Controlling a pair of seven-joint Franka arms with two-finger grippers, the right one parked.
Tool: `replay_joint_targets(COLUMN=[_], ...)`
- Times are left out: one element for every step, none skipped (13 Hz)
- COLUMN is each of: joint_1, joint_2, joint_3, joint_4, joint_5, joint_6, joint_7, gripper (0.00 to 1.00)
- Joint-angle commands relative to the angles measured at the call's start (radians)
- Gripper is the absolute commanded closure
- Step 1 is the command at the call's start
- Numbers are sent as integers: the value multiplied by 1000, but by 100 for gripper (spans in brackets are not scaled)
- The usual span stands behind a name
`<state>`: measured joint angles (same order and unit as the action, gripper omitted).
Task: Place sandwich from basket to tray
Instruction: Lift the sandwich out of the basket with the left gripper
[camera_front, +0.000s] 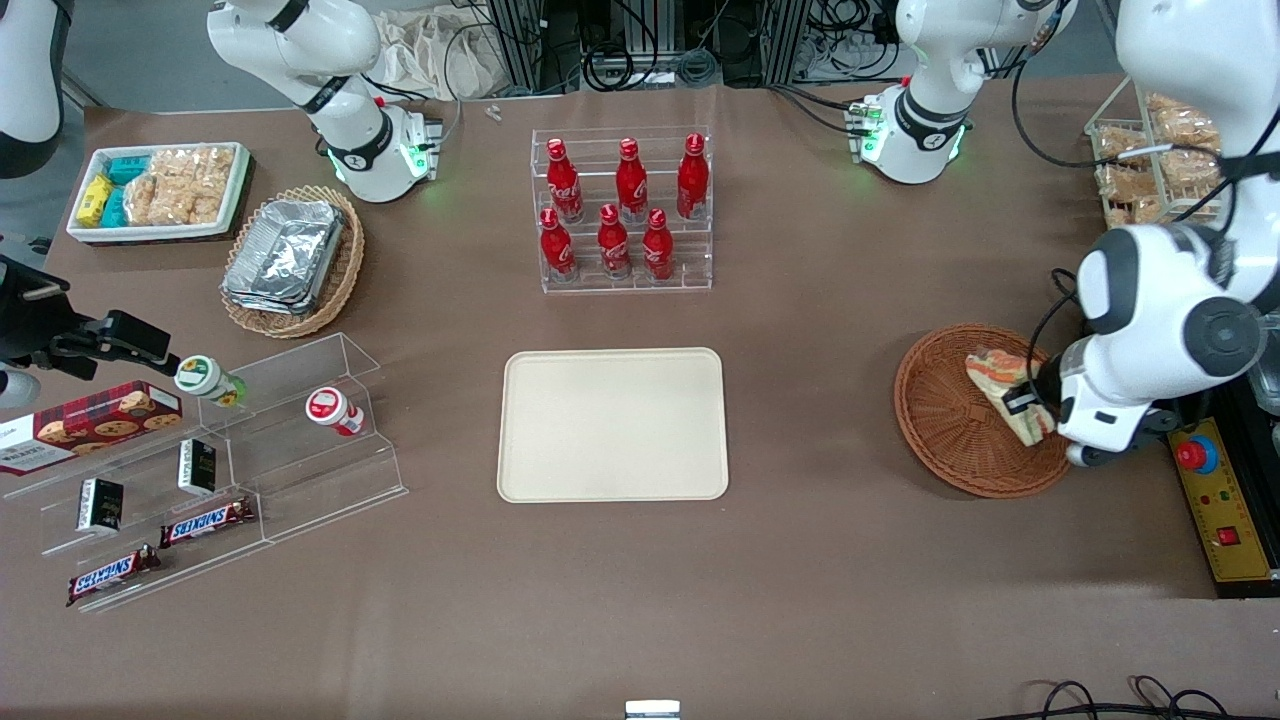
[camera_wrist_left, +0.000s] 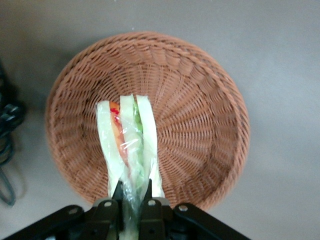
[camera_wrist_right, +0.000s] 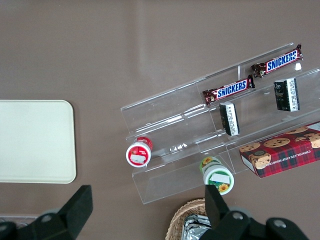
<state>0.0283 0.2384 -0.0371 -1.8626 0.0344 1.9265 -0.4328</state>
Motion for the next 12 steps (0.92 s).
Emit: replay_joint_targets(joint_1=[-11, -13, -13, -13, -13, -14, -16, -15, -16, -28, -48, -85], joint_2=[-11, -11, -11, -5, -7, -7, -1, 4, 5, 7, 15, 21], joint_3=[-27, -32, -44, -56, -69, -95, -143, -183, -217, -266, -302, -325], joint_4=[191, 242, 291, 331, 342, 345, 350, 350, 350, 350, 350, 349], joint_5=[-10, -11, -13, -36, -51, -54, -44, -38, -41, -38, -19, 14], joint_6=[-220, -271, -305, -328, -351, -354, -351, -344, -343, -340, -327, -304], joint_7=[-15, -14, -14, -12, -1, -7, -20, -41, -82, -87, -84, -84], gripper=[90, 90, 90, 89, 86, 85, 84, 84, 85, 85, 84, 84])
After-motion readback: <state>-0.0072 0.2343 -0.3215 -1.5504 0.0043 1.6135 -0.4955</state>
